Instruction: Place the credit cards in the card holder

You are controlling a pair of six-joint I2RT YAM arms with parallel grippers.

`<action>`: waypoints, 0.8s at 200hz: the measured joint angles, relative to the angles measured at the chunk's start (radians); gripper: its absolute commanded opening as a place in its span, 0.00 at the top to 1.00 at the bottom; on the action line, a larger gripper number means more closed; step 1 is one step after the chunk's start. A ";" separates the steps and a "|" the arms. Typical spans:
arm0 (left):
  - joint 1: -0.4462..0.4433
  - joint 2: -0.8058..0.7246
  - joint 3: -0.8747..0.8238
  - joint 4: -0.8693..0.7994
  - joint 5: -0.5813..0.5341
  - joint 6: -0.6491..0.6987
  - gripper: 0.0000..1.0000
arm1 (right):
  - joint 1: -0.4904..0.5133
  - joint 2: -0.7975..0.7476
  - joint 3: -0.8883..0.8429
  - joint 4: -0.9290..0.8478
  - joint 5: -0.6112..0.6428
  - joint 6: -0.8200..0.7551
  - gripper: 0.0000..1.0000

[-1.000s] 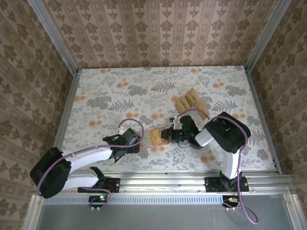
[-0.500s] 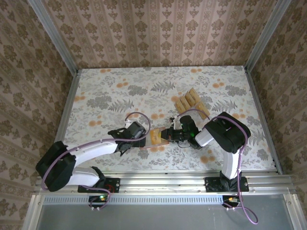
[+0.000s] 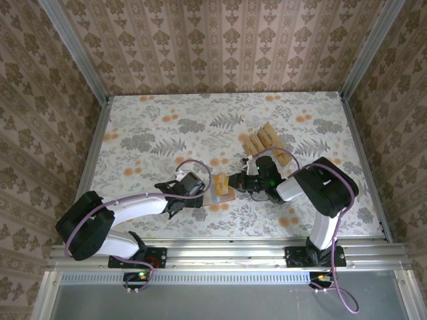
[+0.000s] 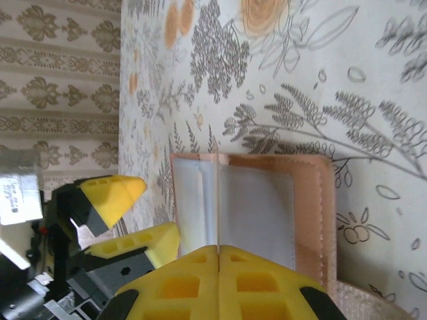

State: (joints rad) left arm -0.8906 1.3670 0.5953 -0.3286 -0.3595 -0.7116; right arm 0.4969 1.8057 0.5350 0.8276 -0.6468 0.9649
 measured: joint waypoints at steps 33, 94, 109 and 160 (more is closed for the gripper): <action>0.000 0.000 -0.006 0.008 0.000 -0.008 0.00 | -0.008 -0.032 0.006 -0.041 -0.008 -0.021 1.00; -0.002 -0.001 -0.006 0.007 -0.002 -0.015 0.00 | -0.004 -0.026 0.010 -0.039 -0.040 -0.026 1.00; -0.006 -0.001 -0.006 0.007 -0.005 -0.015 0.00 | 0.006 -0.014 0.013 -0.029 -0.042 -0.026 1.00; -0.006 -0.007 -0.006 -0.004 -0.005 -0.015 0.00 | 0.028 0.028 0.020 0.014 -0.043 -0.024 1.00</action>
State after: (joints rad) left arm -0.8963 1.3602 0.5896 -0.3325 -0.3641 -0.7265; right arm 0.5247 1.8336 0.5552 0.8413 -0.6895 0.9409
